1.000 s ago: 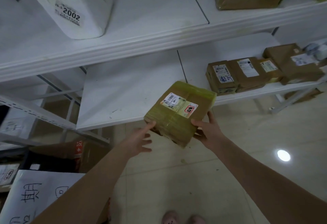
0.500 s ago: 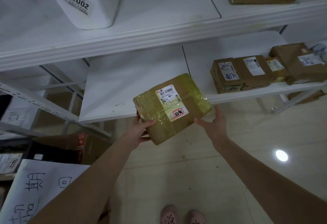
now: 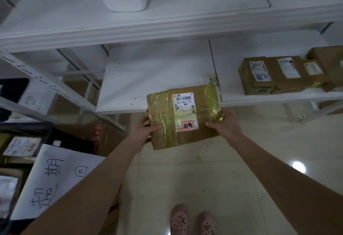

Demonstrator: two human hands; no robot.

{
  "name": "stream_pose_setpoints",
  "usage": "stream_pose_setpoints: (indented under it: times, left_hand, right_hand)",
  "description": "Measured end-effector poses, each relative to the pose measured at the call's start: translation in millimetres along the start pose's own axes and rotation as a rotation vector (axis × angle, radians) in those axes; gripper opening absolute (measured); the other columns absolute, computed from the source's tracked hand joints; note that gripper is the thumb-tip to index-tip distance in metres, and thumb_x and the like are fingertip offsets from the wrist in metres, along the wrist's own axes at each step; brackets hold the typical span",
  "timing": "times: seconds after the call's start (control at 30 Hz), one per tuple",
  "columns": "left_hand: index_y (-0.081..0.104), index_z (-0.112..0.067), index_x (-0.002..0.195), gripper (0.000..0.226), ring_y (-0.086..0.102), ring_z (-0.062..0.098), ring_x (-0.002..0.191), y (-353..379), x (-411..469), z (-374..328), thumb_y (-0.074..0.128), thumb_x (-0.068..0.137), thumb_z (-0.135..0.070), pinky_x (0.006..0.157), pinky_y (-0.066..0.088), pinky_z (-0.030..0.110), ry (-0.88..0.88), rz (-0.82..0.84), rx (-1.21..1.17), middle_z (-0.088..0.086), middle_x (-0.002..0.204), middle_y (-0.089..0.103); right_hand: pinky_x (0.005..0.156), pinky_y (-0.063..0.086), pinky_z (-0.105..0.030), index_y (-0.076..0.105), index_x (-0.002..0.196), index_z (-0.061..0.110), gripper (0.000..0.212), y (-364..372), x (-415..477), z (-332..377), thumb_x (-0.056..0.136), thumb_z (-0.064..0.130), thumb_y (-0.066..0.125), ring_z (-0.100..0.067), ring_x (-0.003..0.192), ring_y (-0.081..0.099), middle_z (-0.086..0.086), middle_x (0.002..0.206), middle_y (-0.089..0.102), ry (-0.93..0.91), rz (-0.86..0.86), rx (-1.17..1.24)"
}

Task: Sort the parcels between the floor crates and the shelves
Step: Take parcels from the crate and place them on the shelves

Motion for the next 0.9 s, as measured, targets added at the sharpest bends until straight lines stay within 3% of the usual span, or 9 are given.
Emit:
stream_pose_setpoints:
  times: [0.2,0.33,0.43,0.5,0.57,0.67,0.77,0.9]
  left_hand:
    - [0.044,-0.017,0.140,0.068,0.066,0.026,0.101,-29,-8,4,0.072,0.080,-0.004,0.085,0.053,0.039,0.063,-0.021,-0.027,0.010,0.113,0.067]
    - [0.046,-0.013,0.138,0.064,0.066,0.026,0.100,-53,-25,11,0.073,0.080,-0.006,0.087,0.054,0.040,0.096,-0.147,-0.069,0.010,0.111,0.067]
    - [0.045,-0.012,0.134,0.061,0.065,0.022,0.099,-72,-47,23,0.074,0.080,-0.011,0.081,0.055,0.035,0.101,-0.260,-0.114,0.006,0.113,0.064]
    - [0.045,-0.011,0.132,0.058,0.063,0.024,0.104,-86,-66,34,0.073,0.081,-0.013,0.087,0.054,0.040,0.098,-0.346,-0.139,0.008,0.121,0.061]
    - [0.045,-0.011,0.131,0.055,0.061,0.027,0.107,-99,-86,47,0.072,0.083,-0.014,0.093,0.051,0.046,0.086,-0.427,-0.158,0.011,0.126,0.058]
    - [0.045,-0.015,0.131,0.052,0.063,0.024,0.097,-119,-116,65,0.070,0.085,-0.019,0.081,0.055,0.038,0.057,-0.538,-0.158,0.010,0.121,0.059]
    - [0.048,-0.014,0.127,0.048,0.061,0.014,0.085,-140,-145,81,0.070,0.086,-0.023,0.064,0.051,0.025,0.043,-0.632,-0.206,0.004,0.114,0.059]
    - [0.049,-0.015,0.128,0.047,0.063,0.016,0.090,-170,-181,102,0.068,0.086,-0.028,0.067,0.051,0.024,0.015,-0.696,-0.248,0.000,0.110,0.062]
  right_hand:
    - [0.084,0.045,-0.035,0.058,0.118,0.014,0.061,24,-9,16,0.065,0.027,0.086,-0.015,0.087,0.054,-0.005,0.114,0.065,0.025,-0.033,0.089]
    - [0.079,0.047,-0.033,0.051,0.124,0.015,0.074,44,-14,31,0.064,0.040,0.085,-0.016,0.090,0.055,-0.003,0.116,0.062,0.019,0.030,0.063]
    - [0.083,0.048,-0.036,0.051,0.125,0.018,0.072,63,-18,42,0.066,0.043,0.084,-0.017,0.095,0.057,-0.002,0.117,0.062,-0.034,0.167,0.078]
    - [0.085,0.051,-0.042,0.055,0.121,0.023,0.065,81,-26,50,0.066,0.048,0.081,-0.020,0.095,0.062,0.001,0.109,0.064,-0.040,0.284,0.031]
    - [0.070,0.050,-0.033,0.057,0.111,0.029,0.055,99,-38,54,0.066,0.050,0.080,-0.011,0.077,0.059,0.009,0.092,0.061,-0.071,0.319,-0.022]
    - [0.055,0.039,-0.024,0.051,0.100,0.031,0.051,126,-59,60,0.064,0.048,0.082,-0.003,0.067,0.051,0.015,0.080,0.053,-0.084,0.342,-0.030]
    - [0.052,0.038,-0.025,0.046,0.095,0.031,0.055,151,-79,69,0.060,0.051,0.083,-0.006,0.068,0.053,0.015,0.079,0.053,-0.091,0.408,-0.053]
    - [0.057,0.044,-0.029,0.046,0.095,0.034,0.060,183,-106,88,0.055,0.054,0.085,-0.009,0.071,0.055,0.015,0.081,0.054,-0.145,0.494,-0.087]
Point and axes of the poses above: each hand's wrist, its own x-axis towards the middle knuckle, its own y-axis out of the palm, z = x × y, the point moved 1 cm from there along x, towards the middle knuckle
